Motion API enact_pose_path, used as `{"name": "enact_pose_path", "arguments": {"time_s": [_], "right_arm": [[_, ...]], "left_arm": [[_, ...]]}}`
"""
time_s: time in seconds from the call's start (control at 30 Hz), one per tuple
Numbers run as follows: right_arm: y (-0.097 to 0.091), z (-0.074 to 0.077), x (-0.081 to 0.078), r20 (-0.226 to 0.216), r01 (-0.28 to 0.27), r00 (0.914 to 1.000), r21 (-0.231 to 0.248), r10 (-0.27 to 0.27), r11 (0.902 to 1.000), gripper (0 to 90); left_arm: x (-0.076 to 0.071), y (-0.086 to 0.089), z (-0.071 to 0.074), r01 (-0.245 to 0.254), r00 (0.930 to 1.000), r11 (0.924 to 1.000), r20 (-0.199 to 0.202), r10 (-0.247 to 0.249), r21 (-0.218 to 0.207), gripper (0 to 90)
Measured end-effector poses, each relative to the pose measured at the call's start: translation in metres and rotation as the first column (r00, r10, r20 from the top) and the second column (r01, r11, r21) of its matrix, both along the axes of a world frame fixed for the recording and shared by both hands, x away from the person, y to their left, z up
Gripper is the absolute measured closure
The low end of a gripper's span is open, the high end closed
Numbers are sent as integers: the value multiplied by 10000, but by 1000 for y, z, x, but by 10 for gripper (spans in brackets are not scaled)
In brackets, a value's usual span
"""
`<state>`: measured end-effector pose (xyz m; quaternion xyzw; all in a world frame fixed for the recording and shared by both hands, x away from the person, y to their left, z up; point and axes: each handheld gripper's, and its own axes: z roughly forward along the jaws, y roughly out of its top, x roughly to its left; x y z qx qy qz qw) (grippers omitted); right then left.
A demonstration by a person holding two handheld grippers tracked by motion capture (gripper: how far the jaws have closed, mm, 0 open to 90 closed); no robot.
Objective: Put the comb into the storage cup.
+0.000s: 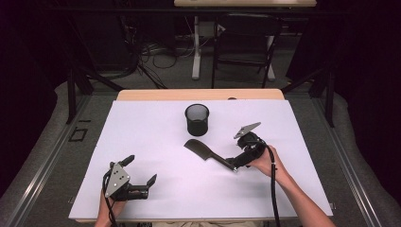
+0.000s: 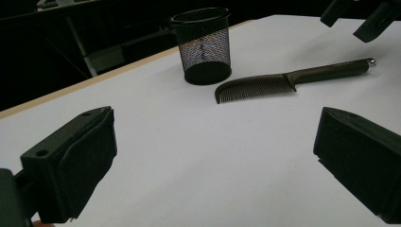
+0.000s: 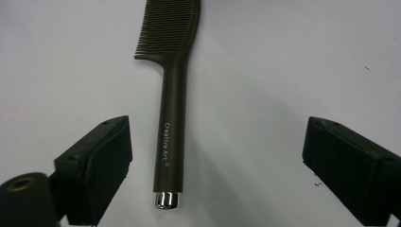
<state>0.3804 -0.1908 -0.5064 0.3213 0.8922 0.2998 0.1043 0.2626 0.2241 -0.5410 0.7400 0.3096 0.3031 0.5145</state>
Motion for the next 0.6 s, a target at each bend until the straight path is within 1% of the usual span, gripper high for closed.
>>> {"name": "enact_pose_path", "arguments": {"time_s": [0.07, 0.1, 0.17, 0.2, 0.3, 0.37, 0.4, 0.43, 0.47, 0.6], "right_arm": [[2, 1, 0, -20, -26, 10000, -22, 26, 10000, 60], [3, 0, 0, 57, -114, 9999, 28, 114, 9999, 52], [4, 1, 0, 65, -162, 9998, 8, 162, 9999, 33], [6, 2, 0, 17, -164, 9999, -1, 164, 9999, 24], [8, 2, -1, 54, -184, 9998, 79, 183, 9998, 4], [9, 2, -1, 123, -273, 9996, 67, 272, 9996, 0], [10, 3, -1, 69, -267, 9996, 81, 266, 9996, 0], [11, 3, -1, 116, -317, 9994, 32, 317, 9995, 0], [12, 3, -1, 113, -306, 9995, 93, 305, 9995, 0], [14, 4, 0, 125, -397, 9991, 91, 396, 9992, 0]], "left_arm": [[0, 0, 0, -10, 10000, 10000, 3, 10, 6, 4], [0, 0, 0, -9, 10000, 10000, 0, 9, 0, 4], [0, 0, 0, -8, 10000, 10000, 5, 8, -3, 4], [0, 0, 0, -6, 10000, 10000, 3, 6, -13, 4], [0, 0, 0, -7, 10000, 10000, -11, 7, -17, 4], [0, 0, 0, 1, 10000, 10000, -8, -1, -6, 4], [0, 0, 0, 1, 10000, 10000, -9, -1, -14, 4], [0, 0, 0, 3, 10000, 10000, -11, -3, -16, 4], [0, 0, 0, 5, 10000, 10000, -11, -5, -12, 4], [1, 0, 0, -10, 10000, 10000, -16, 10, -20, 4]]}}
